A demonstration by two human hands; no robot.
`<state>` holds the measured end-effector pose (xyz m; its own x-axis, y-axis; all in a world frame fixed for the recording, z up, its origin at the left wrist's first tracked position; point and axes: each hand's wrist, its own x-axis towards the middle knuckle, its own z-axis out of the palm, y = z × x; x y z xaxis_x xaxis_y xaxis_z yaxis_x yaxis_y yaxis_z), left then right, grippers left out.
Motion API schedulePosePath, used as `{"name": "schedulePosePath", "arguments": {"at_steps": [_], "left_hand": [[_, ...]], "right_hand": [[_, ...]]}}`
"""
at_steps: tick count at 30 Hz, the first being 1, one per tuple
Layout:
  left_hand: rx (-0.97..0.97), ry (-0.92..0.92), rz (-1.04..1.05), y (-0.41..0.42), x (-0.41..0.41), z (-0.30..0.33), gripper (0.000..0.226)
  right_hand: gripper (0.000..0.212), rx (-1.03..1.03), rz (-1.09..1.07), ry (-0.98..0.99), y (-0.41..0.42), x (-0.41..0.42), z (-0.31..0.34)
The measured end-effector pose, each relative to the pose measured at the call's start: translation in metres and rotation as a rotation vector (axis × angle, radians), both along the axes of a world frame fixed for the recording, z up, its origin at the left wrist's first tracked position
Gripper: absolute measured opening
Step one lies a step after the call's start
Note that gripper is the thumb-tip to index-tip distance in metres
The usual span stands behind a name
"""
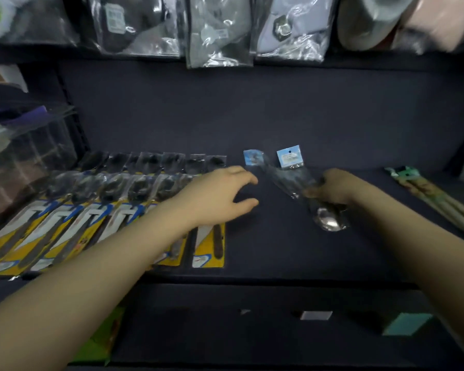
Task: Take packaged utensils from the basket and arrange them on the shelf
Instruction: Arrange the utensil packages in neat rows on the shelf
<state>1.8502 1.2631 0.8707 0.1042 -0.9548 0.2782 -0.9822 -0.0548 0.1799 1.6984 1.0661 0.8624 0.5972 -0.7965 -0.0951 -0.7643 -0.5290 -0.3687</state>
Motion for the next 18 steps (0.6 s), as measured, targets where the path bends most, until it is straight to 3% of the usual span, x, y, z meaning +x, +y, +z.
{"name": "schedulePosePath", "arguments": {"at_steps": [4,8,11,14,18], "left_hand": [[0.038,-0.081,-0.054,-0.057,-0.022,0.007,0.044],[0.231,-0.340,-0.005,-0.107,-0.027,0.003,0.040],[0.384,-0.401,0.001,-0.130,-0.023,-0.004,0.038],[0.371,-0.421,-0.022,-0.139,-0.025,-0.010,0.028],[0.300,-0.436,-0.030,-0.144,-0.030,-0.018,0.024]], "right_hand": [[0.022,0.131,0.067,-0.036,-0.013,-0.005,0.003],[0.026,0.097,0.049,0.060,-0.023,-0.018,0.007],[0.027,0.005,0.023,0.072,-0.040,-0.035,0.003],[0.045,-0.035,0.002,0.012,-0.056,-0.049,0.002],[0.031,-0.034,0.032,-0.011,-0.065,-0.057,0.006]]}}
